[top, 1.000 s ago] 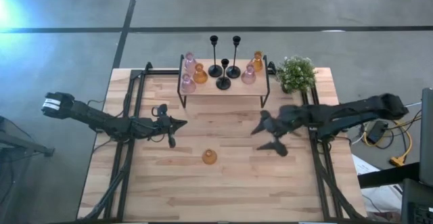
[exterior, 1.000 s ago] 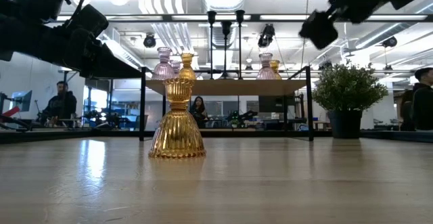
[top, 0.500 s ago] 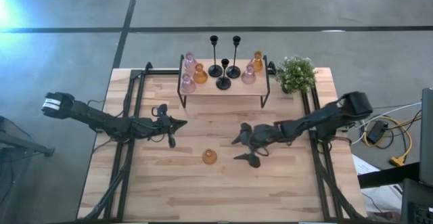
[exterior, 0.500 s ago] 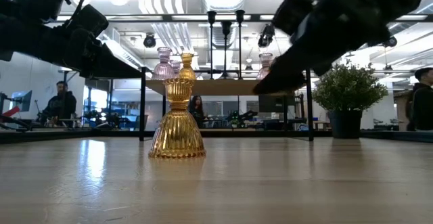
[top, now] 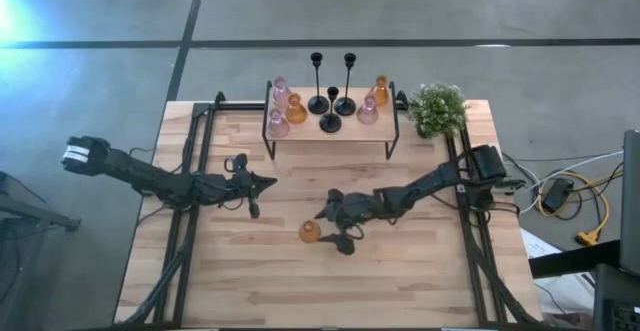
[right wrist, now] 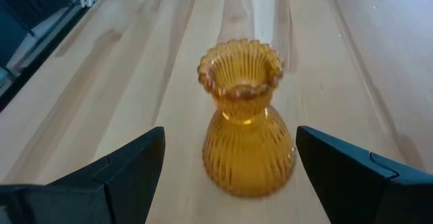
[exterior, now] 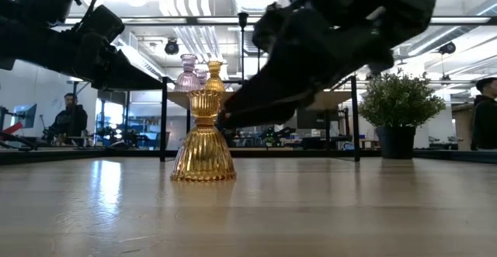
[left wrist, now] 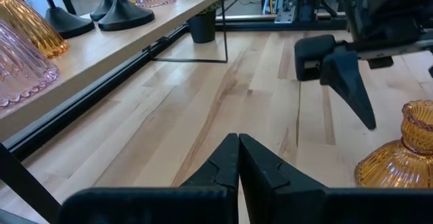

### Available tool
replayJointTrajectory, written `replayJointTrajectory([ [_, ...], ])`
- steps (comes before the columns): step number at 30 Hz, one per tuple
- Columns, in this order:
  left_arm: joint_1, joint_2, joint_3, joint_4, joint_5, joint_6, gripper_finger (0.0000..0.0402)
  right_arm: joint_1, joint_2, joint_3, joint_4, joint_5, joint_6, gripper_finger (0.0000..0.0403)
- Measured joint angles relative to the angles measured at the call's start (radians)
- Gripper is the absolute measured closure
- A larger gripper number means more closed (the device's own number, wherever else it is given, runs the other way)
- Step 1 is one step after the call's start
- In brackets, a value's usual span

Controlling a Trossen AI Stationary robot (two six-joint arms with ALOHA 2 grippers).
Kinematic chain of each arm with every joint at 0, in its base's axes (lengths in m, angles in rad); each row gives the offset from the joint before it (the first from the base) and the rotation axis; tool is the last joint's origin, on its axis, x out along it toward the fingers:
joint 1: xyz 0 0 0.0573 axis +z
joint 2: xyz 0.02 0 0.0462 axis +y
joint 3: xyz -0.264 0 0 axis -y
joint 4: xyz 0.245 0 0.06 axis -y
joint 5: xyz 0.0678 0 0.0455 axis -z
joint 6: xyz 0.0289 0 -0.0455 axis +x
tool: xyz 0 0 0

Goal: Pick & Place candle stick holders
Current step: Put the orange glass candle holder on the shelf

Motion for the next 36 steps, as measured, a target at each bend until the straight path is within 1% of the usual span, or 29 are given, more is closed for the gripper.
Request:
replayJointTrajectory([
  [7,0.000,0.000,0.000,-0.009,0.000,0.000,0.0388,0.000,0.100,0.120,-0.012,0.000,-0.004,0.0078],
  [10,0.000,0.000,0.000,-0.018,0.000,0.000,0.0388,0.000,0.131,0.172,-0.059,0.000,-0.002,0.0079],
  [13,0.000,0.000,0.000,-0.016,0.000,0.000,0.0388,-0.002,0.147,0.213,-0.130,0.000,-0.007,0.0096],
  [17,0.000,0.000,0.000,-0.021,0.000,0.000,0.0388,-0.003,0.164,0.254,-0.168,0.002,-0.024,0.0142],
  [25,0.000,0.000,0.000,-0.038,0.000,0.000,0.0388,-0.003,0.173,0.281,-0.199,0.004,-0.023,0.0275],
  [32,0.000,0.000,0.000,-0.041,0.000,0.000,0.0388,-0.003,0.143,0.276,-0.245,0.002,-0.017,0.0275],
  [36,0.000,0.000,0.000,-0.052,0.000,0.000,0.0388,-0.005,0.094,0.272,-0.321,0.002,0.012,0.0275],
])
